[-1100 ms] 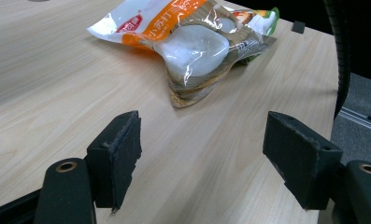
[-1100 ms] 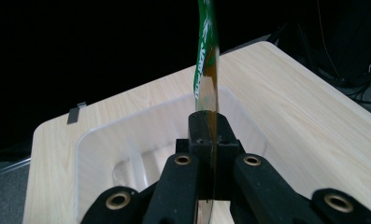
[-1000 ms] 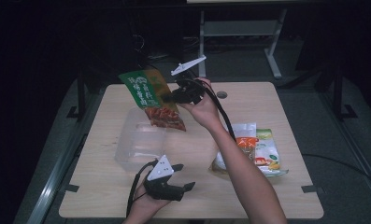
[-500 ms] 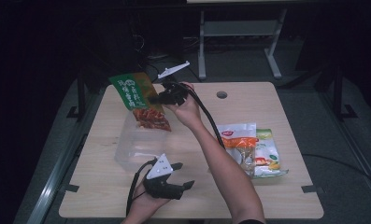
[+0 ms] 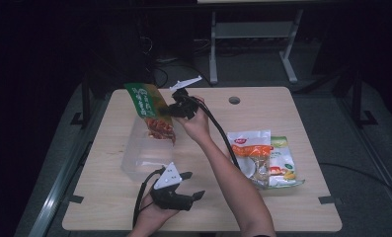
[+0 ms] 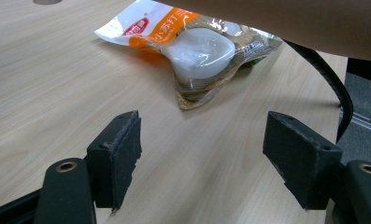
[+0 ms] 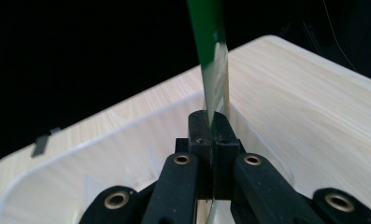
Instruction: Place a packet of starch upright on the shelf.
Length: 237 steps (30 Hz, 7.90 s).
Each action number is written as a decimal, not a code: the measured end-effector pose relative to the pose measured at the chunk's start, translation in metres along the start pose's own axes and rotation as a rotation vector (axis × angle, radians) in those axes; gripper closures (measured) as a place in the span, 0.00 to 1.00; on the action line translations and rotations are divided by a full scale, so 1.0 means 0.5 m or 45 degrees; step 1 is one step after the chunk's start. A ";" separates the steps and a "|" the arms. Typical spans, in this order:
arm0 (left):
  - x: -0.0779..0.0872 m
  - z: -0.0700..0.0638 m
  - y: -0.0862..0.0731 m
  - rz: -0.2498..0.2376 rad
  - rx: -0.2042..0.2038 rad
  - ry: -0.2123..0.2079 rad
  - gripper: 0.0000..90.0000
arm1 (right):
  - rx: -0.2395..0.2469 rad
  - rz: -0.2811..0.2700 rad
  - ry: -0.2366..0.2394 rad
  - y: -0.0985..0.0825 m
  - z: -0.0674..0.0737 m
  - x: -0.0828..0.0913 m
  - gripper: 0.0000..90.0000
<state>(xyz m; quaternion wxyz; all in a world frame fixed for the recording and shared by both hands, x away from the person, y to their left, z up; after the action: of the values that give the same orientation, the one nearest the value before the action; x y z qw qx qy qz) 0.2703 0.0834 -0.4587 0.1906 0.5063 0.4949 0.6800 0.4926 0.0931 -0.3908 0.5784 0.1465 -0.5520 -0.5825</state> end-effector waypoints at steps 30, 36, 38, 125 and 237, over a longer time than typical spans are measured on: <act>-0.007 -0.001 -0.003 0.017 -0.004 -0.005 0.30 | -0.003 0.128 -0.078 -0.040 -0.030 0.033 0.75; -0.005 -0.002 -0.003 0.017 -0.011 -0.002 0.30 | -0.027 0.116 -0.082 -0.041 -0.038 0.072 0.67; -0.006 0.000 -0.004 0.020 -0.008 -0.001 0.30 | -0.027 0.124 -0.086 -0.046 -0.039 0.086 0.65; -0.024 -0.021 -0.014 0.074 -0.042 -0.019 0.30 | -0.509 0.292 -0.327 -0.418 -0.203 0.501 0.56; -0.024 0.004 -0.001 0.078 0.027 -0.009 0.82 | -0.036 0.184 -0.097 -0.356 0.044 0.414 1.00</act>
<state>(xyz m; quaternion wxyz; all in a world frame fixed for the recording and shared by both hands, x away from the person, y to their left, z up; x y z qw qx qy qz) 0.2770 0.0754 -0.4653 0.1660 0.5256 0.4857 0.6784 0.3238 -0.1190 -0.4310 0.5994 0.0758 -0.5745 -0.5523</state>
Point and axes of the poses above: each handheld gripper's, and its own axes: x roughly backward along the jaws, y roughly out of its top, z roughly to its left, the point moved 7 cm from there along -x, roughly forward along the jaws, and after that the axes turned 6 degrees about -x, right-handed, at the moved point
